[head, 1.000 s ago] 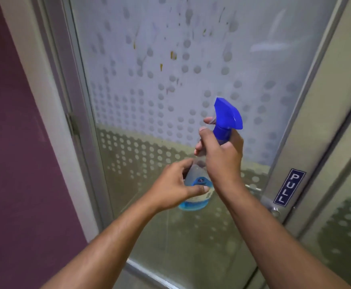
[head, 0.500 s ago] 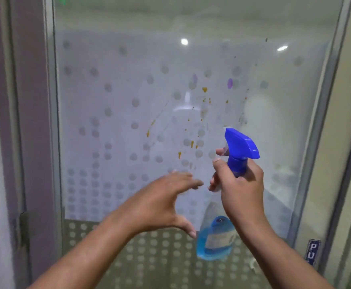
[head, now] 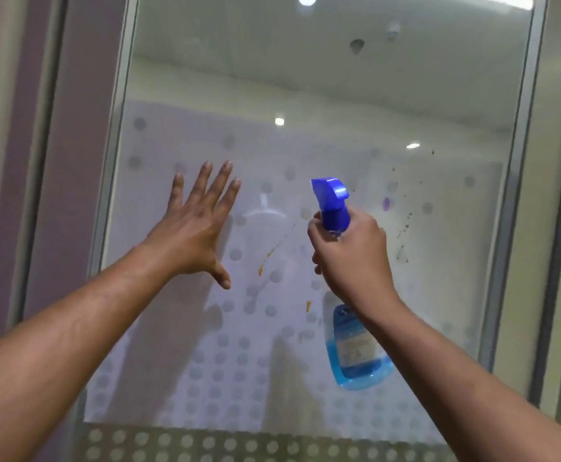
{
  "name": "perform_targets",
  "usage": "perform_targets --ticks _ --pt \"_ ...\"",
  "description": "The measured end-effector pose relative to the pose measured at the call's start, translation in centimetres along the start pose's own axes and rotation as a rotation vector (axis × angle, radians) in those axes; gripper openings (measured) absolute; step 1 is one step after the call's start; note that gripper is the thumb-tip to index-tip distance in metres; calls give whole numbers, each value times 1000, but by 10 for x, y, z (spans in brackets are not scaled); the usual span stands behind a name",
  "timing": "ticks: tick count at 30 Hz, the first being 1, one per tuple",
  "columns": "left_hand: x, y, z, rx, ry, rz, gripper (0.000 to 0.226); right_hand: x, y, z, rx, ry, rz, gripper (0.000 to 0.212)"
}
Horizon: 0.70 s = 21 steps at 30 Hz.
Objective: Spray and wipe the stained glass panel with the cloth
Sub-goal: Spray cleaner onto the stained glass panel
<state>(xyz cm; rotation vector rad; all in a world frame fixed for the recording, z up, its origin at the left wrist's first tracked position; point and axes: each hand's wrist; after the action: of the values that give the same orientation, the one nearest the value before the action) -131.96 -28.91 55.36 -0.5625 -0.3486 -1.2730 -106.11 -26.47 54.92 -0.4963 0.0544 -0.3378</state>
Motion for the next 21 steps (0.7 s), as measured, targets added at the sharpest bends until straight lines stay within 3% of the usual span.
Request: perform_targets --ticks 9,14,21 --pt "8 3 -3 18 -3 1 183 -27 -26 0 -14 -20 -88 21" --pt "7 2 -3 14 -14 4 182 -31 -16 -35 51 -19 -204 26" --pt "6 2 -3 6 -17 17 182 -32 6 -76 -8 -97 -245 22"
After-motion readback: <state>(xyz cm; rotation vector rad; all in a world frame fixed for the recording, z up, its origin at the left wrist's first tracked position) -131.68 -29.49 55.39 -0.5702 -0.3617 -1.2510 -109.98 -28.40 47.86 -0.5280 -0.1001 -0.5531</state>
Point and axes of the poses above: each hand's wrist, its own z-axis towards the middle knuckle, its own x-axis out of the back of the hand, y = z × x, and after that the axes turned 11 degrees about y, right-handed
